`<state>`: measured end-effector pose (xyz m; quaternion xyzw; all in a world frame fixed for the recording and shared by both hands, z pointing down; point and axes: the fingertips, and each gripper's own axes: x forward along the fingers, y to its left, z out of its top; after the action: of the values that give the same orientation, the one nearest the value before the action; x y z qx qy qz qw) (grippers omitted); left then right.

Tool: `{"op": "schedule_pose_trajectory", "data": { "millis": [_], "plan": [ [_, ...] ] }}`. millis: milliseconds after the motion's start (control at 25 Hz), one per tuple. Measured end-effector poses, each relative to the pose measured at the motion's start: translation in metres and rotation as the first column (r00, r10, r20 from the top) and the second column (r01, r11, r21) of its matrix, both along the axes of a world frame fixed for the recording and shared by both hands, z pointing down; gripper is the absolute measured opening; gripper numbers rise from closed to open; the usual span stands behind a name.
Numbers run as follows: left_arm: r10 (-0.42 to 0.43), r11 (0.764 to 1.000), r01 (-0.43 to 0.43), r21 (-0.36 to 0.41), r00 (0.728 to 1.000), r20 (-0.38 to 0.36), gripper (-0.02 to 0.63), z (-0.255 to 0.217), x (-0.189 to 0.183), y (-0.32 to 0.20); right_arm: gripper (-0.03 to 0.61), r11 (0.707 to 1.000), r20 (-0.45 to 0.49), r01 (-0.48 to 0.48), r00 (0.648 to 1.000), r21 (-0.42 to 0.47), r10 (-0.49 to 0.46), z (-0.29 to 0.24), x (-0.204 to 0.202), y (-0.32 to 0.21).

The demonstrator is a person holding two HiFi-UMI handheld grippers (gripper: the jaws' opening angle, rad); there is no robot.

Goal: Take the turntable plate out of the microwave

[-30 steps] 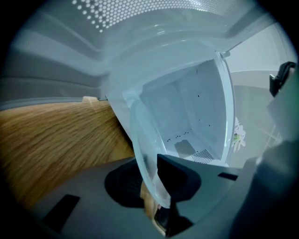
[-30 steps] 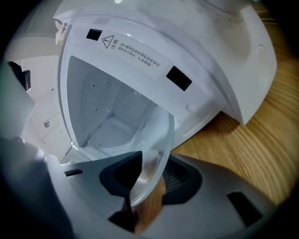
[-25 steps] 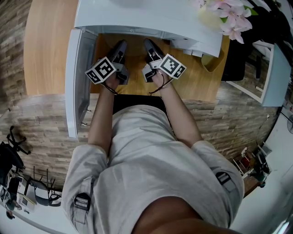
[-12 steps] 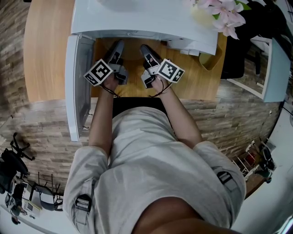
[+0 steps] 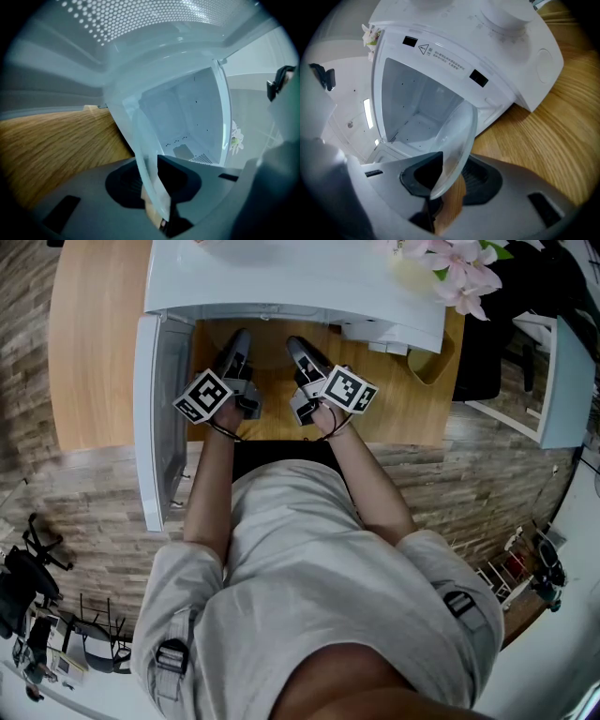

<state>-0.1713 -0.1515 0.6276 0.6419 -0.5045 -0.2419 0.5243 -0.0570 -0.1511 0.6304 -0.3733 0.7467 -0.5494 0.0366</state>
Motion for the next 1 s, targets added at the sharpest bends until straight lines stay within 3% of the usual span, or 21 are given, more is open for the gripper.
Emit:
{"op": "schedule_pose_trajectory", "data": {
  "millis": [120,320,480,640,800,1000],
  "plan": [
    [0.014,1.0,-0.014,0.001,1.0,0.012,0.084,-0.002,0.001,0.001,0.183,1.0,-0.007,0.002,1.0,0.012,-0.002,0.001,-0.001,-0.008],
    [0.015,1.0,-0.015,-0.005,1.0,0.013,0.084,-0.001,0.001,0.004,0.202,0.998,0.053,-0.06,0.997,0.0,0.06,0.005,-0.001,-0.031],
    [0.028,0.999,-0.028,-0.017,0.999,0.015,0.086,-0.001,0.005,0.009,0.112,0.997,0.089,-0.075,0.993,0.002,0.074,0.004,-0.001,-0.038],
    [0.026,1.0,-0.026,-0.018,0.999,0.027,0.102,0.0,0.004,0.009,0.091,0.997,0.114,-0.076,0.991,0.01,0.074,0.0,-0.002,-0.036],
    [-0.021,1.0,0.021,0.003,0.998,-0.052,0.206,-0.002,0.001,0.001,0.08,0.998,0.117,-0.069,0.991,0.004,0.068,-0.003,-0.002,-0.029],
    [-0.018,1.0,0.019,0.008,0.998,-0.052,0.205,-0.001,0.003,-0.013,0.077,0.998,0.122,-0.062,0.99,-0.016,0.063,-0.003,-0.003,-0.021]
  ]
}}
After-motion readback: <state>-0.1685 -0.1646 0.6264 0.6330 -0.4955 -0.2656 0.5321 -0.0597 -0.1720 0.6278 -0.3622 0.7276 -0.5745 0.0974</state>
